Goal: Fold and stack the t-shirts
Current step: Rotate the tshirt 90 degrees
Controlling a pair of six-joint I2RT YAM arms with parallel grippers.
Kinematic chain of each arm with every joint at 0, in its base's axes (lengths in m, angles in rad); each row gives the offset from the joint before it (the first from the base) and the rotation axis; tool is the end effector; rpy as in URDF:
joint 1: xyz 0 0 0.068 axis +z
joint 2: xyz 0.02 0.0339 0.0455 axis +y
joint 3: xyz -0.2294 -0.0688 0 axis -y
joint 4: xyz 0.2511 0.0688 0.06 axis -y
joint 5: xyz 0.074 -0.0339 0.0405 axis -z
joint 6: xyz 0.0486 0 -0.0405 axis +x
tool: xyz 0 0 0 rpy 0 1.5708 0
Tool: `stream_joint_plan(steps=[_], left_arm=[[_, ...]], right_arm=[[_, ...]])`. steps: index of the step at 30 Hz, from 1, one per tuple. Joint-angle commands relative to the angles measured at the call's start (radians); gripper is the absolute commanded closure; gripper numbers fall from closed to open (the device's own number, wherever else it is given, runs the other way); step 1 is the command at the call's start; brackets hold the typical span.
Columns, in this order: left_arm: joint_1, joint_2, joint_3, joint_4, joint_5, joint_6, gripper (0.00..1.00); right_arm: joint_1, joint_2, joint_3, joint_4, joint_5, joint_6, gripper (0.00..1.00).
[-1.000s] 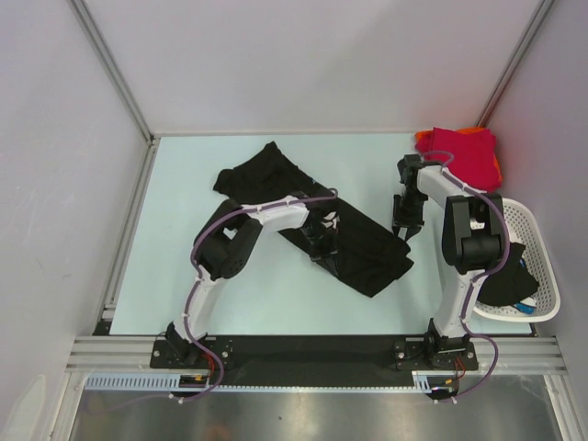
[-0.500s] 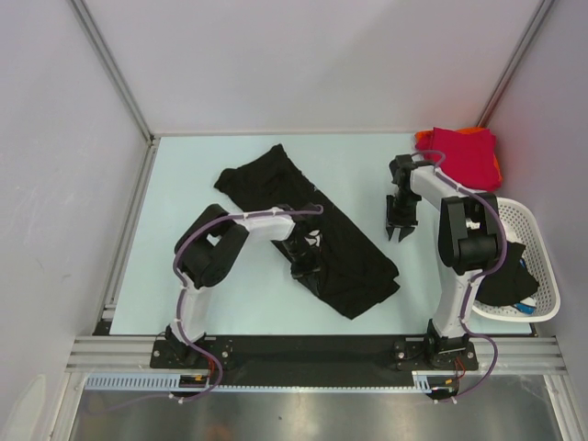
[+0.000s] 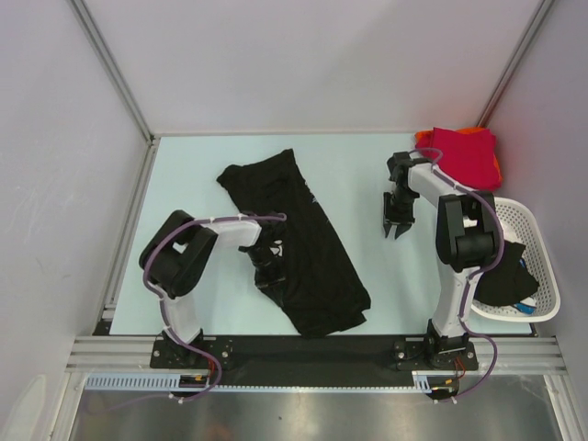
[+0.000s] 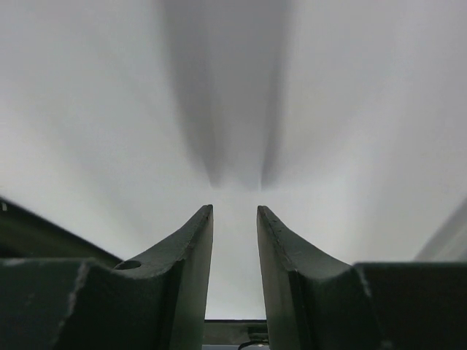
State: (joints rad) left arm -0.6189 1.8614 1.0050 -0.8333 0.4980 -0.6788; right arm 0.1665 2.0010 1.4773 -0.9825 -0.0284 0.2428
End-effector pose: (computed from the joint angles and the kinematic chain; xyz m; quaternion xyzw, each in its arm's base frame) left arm 0.2160 -0.1824 0.0670 0.0436 -0.9666 0.1612 0.1945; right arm 0.3657 0.0629 0.1261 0.0377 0.9987 0.0205 0.0287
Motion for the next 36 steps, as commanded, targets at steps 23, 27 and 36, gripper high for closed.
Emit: stream_joint_plan(steps=[23,27,36], left_arm=[[0.481,0.184,0.780,-0.038,-0.333,0.137,0.00],[0.518,0.332,1.001,-0.091,-0.311,0.153,0.26],[0.608,0.409,1.094,-0.142,-0.311,0.150,0.04]], right_arm=[[0.130,0.387,0.917,0.099,-0.177,-0.003,0.64],[0.133,0.387,0.845,0.097,-0.145,-0.005,0.74],[0.151,0.355,0.674,0.051,-0.231,-0.042,0.67]])
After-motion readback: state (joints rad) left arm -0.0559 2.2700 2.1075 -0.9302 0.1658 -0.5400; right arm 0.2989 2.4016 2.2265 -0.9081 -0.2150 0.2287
